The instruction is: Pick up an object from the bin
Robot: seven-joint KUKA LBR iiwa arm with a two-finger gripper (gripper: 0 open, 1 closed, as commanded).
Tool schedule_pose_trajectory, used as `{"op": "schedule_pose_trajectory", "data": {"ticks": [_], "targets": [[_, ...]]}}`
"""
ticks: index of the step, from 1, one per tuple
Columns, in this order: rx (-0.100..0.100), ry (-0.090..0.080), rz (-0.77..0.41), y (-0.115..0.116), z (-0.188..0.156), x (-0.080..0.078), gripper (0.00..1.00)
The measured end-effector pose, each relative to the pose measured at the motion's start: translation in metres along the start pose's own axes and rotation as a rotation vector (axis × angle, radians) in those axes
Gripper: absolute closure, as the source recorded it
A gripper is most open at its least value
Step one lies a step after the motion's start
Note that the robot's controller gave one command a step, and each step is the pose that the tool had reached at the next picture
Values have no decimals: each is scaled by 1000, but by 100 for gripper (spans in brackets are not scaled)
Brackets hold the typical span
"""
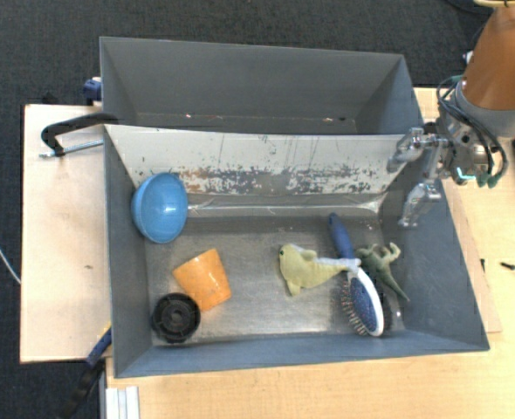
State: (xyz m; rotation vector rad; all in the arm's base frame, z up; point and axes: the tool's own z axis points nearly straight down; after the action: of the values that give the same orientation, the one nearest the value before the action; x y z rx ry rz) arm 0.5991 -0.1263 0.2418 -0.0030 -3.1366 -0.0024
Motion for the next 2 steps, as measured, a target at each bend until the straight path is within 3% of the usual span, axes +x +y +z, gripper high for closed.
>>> {"op": "schedule_pose_trajectory", "data": {"ticks": [1,2], "targets": [[-1,0,-259,25,119,24,0],[6,-15,-354,32,169,20,0]]}}
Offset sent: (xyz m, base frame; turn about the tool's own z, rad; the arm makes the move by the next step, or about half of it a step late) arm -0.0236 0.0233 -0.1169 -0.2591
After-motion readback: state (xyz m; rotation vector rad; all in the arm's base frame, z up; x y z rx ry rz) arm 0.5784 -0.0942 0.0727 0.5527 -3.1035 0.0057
